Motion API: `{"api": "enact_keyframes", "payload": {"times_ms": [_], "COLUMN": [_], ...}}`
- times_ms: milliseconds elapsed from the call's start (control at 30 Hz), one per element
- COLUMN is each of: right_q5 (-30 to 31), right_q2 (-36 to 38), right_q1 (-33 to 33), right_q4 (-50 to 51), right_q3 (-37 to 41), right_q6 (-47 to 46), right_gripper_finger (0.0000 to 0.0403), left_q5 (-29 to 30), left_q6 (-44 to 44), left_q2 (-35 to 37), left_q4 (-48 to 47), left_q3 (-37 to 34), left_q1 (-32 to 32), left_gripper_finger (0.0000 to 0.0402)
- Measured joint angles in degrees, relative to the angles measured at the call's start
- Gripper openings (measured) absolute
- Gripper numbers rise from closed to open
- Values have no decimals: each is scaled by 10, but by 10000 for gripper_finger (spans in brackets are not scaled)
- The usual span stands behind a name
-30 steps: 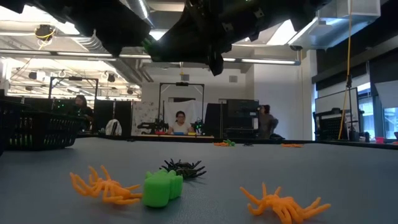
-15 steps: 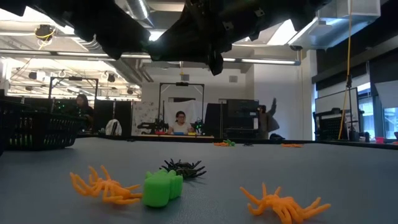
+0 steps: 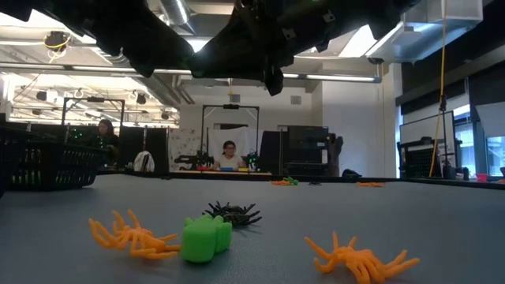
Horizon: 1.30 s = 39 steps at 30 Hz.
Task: Sort Halloween decoration
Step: Put the green skeleton toy into the top black bin
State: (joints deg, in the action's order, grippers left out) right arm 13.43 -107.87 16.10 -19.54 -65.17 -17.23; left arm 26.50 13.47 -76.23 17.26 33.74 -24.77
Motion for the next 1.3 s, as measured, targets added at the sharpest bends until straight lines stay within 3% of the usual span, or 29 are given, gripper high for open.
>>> {"api": "enact_keyframes", "payload": {"times_ms": [133,367,733,833,1000,1133,1300], "right_q5": [0,-1,35,36,47,50,49], "right_q2": [0,0,0,0,0,0,0], "right_q1": [0,0,1,1,0,0,0], "right_q4": [0,2,3,8,28,31,33], "right_q3": [0,0,0,-1,-1,-1,-1], "right_q6": [0,0,1,1,-21,-20,-20], "right_gripper_finger": [33,33,37,63,143,201,235], "left_q5": [0,2,14,15,19,38,41], "left_q6": [0,1,1,1,-1,18,89], "left_q2": [0,0,0,0,6,38,112], "left_q4": [0,1,0,-1,-31,-118,-275], "left_q3": [0,0,0,0,0,0,0], "left_q1": [0,0,0,0,0,-1,-15], "left_gripper_finger": [104,13,3,2,1,1,0]}}
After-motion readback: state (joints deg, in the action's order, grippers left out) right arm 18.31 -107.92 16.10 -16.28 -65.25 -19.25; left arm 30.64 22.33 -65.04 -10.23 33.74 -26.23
